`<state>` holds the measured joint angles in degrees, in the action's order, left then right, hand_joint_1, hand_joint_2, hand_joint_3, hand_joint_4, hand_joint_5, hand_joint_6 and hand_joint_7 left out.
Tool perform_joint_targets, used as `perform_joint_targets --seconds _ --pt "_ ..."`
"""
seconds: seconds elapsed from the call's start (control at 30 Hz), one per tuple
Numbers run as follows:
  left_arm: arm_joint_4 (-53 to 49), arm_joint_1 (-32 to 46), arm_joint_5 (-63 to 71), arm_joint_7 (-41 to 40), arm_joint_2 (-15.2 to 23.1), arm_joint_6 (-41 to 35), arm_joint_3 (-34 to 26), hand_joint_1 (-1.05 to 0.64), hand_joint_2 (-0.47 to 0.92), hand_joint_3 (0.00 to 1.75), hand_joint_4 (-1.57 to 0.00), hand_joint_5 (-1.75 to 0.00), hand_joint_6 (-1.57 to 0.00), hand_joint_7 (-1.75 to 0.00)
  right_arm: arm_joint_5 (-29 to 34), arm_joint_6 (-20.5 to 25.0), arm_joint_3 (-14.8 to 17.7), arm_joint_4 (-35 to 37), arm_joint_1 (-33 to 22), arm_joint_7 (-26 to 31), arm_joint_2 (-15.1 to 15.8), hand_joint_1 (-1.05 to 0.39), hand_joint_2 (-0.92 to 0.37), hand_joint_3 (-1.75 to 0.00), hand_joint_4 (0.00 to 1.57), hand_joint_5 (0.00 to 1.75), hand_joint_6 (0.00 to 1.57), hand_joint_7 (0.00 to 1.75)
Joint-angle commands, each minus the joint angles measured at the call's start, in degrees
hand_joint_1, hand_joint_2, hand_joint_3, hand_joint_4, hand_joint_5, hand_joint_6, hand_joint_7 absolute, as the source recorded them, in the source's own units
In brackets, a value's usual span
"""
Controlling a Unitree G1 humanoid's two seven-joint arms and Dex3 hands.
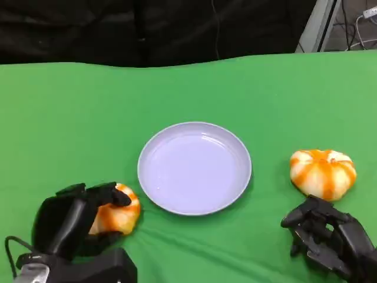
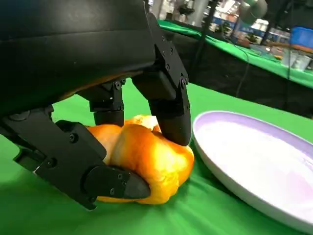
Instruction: Grasp the bread from the table and place it into the plate.
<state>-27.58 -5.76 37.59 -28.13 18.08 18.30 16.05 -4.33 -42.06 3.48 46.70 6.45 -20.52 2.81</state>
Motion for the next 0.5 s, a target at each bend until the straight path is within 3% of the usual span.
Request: perform_joint_targets --seconds 0.03,0.13,0.3,0.5 --pt "5.25 3.22 -0.77 3.15 1.60 -2.64 -1.50 -0.10 0.52 0.90 -0.90 -1.66 -1.03 -1.08 -0.28 0.17 0.13 -0.22 0.02 0.17 0.59 -0.25 -0.92 -0.49 0.58 1.74 0.66 1.21" --pt "9.37 4.89 -1.03 4.92 1.71 -3.97 -2.35 -0.10 0.51 0.92 -0.94 -1.57 -1.07 -0.98 -0.29 0.38 0.12 -0.35 -0.06 0.15 0.63 -0.25 -0.92 -0.49 0.57 1.74 0.66 1.21" --pt "15.63 7.36 -1.80 6.87 1.70 -4.97 -3.97 -0.11 0.48 1.00 -1.09 -1.27 -1.24 -0.64 -0.05 0.23 0.10 -0.03 0.09 0.29 0.73 -0.26 -0.92 -0.48 0.57 1.74 0.66 1.21" --pt "23.01 9.70 -1.73 8.25 1.77 -5.80 -6.11 -0.10 0.44 1.05 -1.07 -1.35 -1.23 -0.69 -0.43 -0.07 0.33 1.00 0.65 -0.16 0.59 -0.25 -0.92 -0.48 0.58 1.75 0.66 1.21"
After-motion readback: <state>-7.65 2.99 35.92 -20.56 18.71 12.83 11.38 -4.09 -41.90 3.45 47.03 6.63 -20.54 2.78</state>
